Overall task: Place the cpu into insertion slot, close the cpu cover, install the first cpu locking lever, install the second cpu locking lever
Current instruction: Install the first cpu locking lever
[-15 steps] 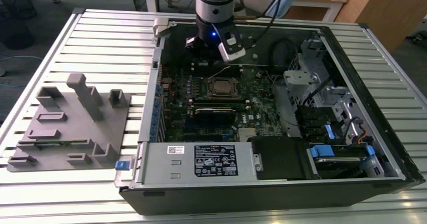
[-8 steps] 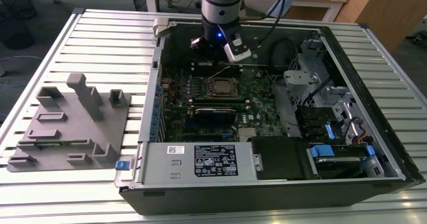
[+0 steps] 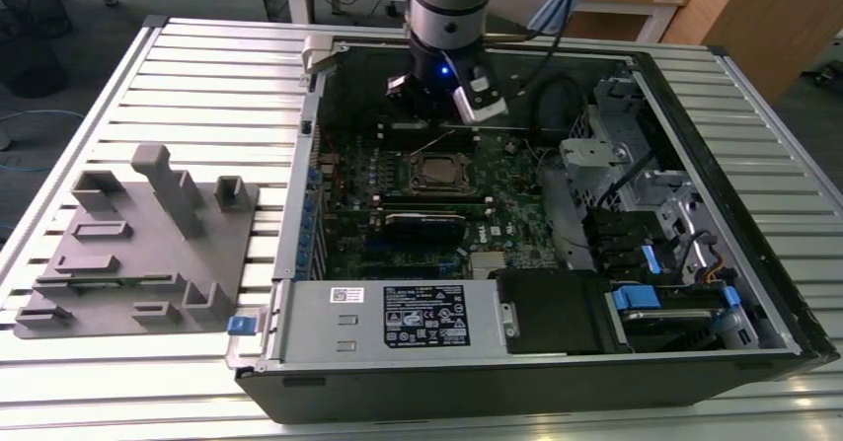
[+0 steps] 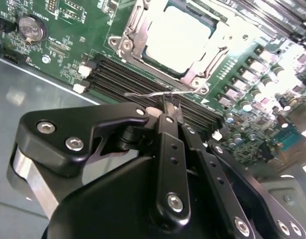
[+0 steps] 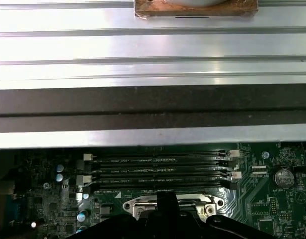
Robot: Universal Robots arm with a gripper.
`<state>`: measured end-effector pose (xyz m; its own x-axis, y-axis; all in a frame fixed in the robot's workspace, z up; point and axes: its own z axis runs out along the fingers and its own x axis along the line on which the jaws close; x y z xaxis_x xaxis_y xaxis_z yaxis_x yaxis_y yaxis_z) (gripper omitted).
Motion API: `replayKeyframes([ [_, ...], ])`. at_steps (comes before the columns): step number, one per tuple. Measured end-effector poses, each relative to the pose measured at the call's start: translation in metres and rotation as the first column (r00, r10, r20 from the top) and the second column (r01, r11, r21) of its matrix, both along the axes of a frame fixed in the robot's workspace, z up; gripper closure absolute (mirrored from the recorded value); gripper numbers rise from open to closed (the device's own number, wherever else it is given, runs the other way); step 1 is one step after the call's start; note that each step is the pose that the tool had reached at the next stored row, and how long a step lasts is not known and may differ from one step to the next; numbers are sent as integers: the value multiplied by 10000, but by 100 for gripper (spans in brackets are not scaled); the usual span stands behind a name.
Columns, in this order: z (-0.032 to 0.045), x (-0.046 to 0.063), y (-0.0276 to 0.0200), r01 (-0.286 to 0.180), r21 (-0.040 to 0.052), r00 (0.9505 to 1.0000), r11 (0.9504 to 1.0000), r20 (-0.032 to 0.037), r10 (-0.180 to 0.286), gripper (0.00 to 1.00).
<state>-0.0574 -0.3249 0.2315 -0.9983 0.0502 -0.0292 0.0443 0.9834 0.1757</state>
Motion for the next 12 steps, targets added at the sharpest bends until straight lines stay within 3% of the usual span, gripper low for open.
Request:
replayKeyframes([
  [6, -27, 23, 46, 0, 0, 10000, 10000, 0, 0, 89],
  [12, -82, 47, 57, 1, 0, 10000, 10000, 0, -1, 89],
])
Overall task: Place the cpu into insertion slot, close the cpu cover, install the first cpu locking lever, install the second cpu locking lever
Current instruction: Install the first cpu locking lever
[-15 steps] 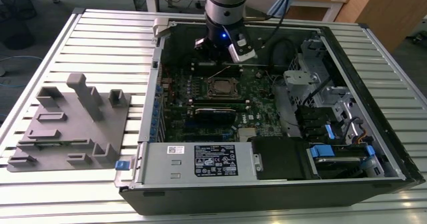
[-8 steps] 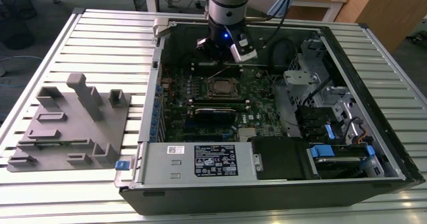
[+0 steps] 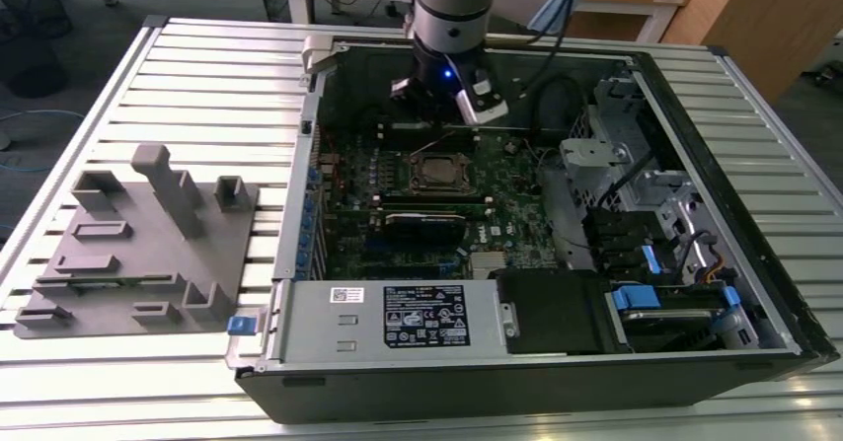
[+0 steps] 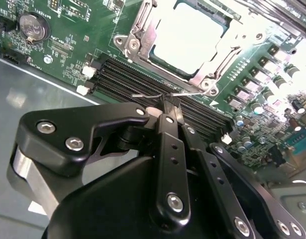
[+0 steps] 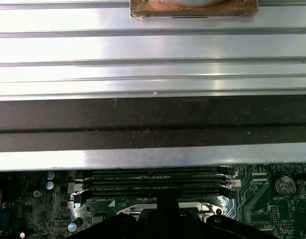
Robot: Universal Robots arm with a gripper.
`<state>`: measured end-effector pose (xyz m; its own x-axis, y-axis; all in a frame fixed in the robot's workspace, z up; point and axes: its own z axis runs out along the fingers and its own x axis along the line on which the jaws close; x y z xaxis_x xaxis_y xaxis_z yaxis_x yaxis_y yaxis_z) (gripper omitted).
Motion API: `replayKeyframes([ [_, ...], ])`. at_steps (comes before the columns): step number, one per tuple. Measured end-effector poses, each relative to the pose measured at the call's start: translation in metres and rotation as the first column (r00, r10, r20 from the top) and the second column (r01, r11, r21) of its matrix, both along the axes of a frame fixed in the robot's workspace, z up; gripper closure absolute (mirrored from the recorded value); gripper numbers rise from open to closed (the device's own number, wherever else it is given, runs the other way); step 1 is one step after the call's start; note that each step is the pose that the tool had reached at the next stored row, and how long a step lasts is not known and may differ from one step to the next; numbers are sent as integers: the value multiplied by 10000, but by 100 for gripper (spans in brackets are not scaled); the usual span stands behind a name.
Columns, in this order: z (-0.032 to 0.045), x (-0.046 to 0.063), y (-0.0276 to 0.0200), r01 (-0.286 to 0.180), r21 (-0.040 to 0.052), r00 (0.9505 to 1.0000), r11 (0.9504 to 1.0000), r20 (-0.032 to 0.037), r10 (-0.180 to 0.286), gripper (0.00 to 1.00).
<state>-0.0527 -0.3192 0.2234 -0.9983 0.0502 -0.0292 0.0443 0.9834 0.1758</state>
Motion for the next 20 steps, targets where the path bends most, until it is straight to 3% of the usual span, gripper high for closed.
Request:
replayKeyframes([
  [10, -73, 78, 4, 0, 0, 10000, 10000, 0, 0, 89],
  [20, -124, 80, 32, -1, -2, 10000, 10000, -1, 1, 89],
])
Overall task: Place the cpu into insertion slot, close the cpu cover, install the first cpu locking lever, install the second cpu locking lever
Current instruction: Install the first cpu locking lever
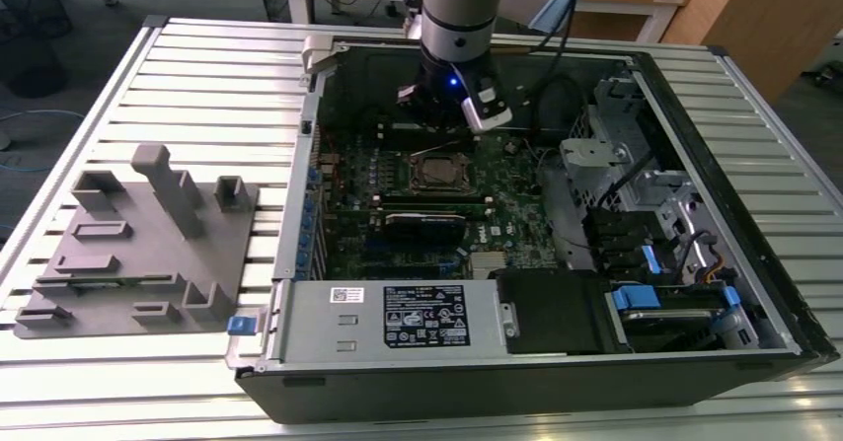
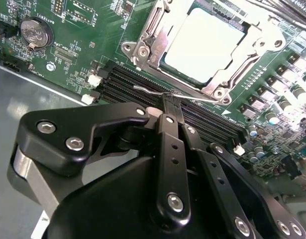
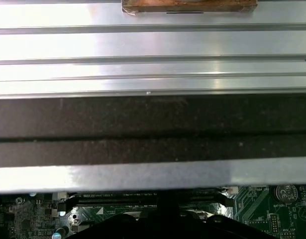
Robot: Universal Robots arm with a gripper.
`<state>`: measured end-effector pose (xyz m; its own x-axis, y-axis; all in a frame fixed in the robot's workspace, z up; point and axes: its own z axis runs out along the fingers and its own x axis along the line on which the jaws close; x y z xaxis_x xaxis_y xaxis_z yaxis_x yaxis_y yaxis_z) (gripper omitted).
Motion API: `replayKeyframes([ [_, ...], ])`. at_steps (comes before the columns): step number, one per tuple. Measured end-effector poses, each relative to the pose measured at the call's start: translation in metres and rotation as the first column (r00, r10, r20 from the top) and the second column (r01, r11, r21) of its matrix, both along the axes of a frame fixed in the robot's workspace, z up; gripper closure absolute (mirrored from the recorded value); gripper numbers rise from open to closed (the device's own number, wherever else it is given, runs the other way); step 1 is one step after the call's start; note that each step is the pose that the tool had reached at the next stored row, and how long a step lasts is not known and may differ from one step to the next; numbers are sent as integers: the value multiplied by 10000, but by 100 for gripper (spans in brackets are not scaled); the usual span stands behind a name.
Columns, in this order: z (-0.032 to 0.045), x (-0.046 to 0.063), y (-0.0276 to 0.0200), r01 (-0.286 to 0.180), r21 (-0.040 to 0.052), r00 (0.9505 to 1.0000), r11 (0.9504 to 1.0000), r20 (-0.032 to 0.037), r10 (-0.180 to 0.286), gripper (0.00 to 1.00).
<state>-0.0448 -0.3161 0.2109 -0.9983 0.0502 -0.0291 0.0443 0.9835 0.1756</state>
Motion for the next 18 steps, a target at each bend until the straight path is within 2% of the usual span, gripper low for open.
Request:
replayKeyframes([
  [12, -20, 94, 1, 32, 2, 10000, 10000, 1, -32, 89],
  [18, -21, 105, 0, 57, 0, 10000, 10000, 1, -57, 89],
])
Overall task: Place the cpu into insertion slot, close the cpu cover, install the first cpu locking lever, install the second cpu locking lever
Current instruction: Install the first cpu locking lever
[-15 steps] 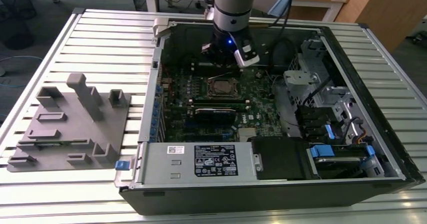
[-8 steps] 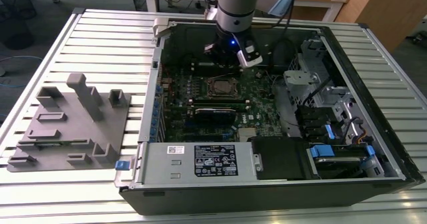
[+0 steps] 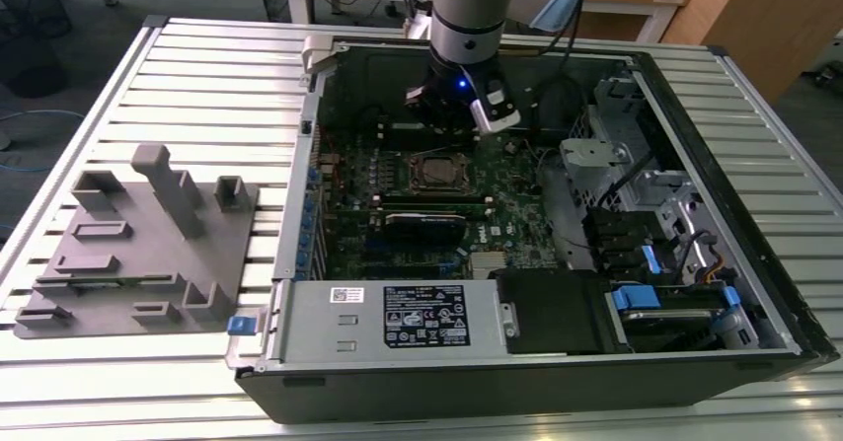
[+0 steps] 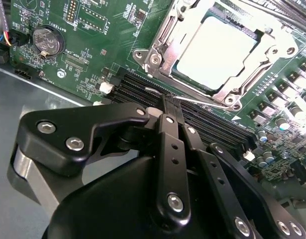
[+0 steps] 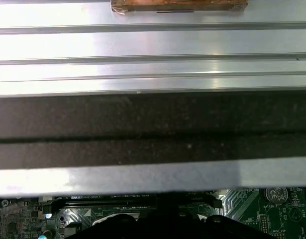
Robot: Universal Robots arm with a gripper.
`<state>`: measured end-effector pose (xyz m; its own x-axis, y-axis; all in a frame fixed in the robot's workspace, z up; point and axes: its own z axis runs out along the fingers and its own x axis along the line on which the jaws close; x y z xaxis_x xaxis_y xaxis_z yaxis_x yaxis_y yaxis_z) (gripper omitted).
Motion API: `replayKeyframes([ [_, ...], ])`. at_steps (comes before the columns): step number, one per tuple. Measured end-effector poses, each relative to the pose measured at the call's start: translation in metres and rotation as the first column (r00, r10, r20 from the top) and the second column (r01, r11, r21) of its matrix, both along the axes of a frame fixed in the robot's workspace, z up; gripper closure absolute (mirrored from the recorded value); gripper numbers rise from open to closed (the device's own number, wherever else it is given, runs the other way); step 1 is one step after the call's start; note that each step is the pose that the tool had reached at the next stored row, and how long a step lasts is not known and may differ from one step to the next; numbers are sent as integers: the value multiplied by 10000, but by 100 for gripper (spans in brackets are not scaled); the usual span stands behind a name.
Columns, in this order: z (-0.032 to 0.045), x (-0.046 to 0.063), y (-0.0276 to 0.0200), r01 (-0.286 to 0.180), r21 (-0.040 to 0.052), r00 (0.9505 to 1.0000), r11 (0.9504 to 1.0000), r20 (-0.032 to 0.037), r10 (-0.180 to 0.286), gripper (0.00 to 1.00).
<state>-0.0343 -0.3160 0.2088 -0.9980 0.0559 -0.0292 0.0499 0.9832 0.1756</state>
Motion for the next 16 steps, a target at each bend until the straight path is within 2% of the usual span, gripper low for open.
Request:
replayKeyframes([
  [7, -3, 1, -8, 0, 3, 10000, 10000, 10, 0, 89],
  [16, -28, -7, -9, -1, 0, 9996, 10000, 266, 1, 89],
])
